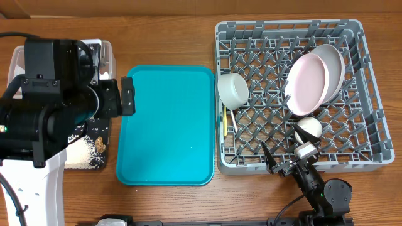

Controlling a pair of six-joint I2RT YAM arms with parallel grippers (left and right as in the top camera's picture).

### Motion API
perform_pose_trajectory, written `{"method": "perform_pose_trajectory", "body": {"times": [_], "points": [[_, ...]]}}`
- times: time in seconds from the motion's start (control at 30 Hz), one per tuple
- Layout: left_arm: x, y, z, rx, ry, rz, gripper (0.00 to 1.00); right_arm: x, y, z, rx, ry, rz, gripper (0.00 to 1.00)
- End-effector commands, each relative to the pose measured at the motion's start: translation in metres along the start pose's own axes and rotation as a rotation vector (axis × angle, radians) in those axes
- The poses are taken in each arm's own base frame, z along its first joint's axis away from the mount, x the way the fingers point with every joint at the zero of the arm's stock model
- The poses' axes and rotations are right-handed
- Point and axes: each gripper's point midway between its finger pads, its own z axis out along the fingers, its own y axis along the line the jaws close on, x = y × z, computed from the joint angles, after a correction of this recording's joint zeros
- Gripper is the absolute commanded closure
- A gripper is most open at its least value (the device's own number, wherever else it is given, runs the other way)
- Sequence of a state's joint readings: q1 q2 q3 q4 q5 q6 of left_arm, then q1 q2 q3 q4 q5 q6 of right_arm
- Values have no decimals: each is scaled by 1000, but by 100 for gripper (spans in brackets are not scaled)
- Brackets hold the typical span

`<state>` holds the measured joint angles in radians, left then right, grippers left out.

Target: Sort waste into correct bins and load items into the dishwasher rack

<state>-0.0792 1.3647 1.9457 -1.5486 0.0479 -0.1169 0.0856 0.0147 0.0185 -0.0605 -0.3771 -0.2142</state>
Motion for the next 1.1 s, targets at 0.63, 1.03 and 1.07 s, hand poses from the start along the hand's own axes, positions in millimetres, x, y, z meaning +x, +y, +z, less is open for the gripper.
{"method": "perform_pose_trajectory", "body": {"times": [0.63,1.03,1.07], "points": [[-40,-13,-5,56,-268,139,0,1,0,0,6,-7,2,0],[17,-10,17,73,-555,245,0,1,0,0,6,-7,2,0],[24,-9,20,75,-578,244,0,1,0,0,6,-7,2,0]]}}
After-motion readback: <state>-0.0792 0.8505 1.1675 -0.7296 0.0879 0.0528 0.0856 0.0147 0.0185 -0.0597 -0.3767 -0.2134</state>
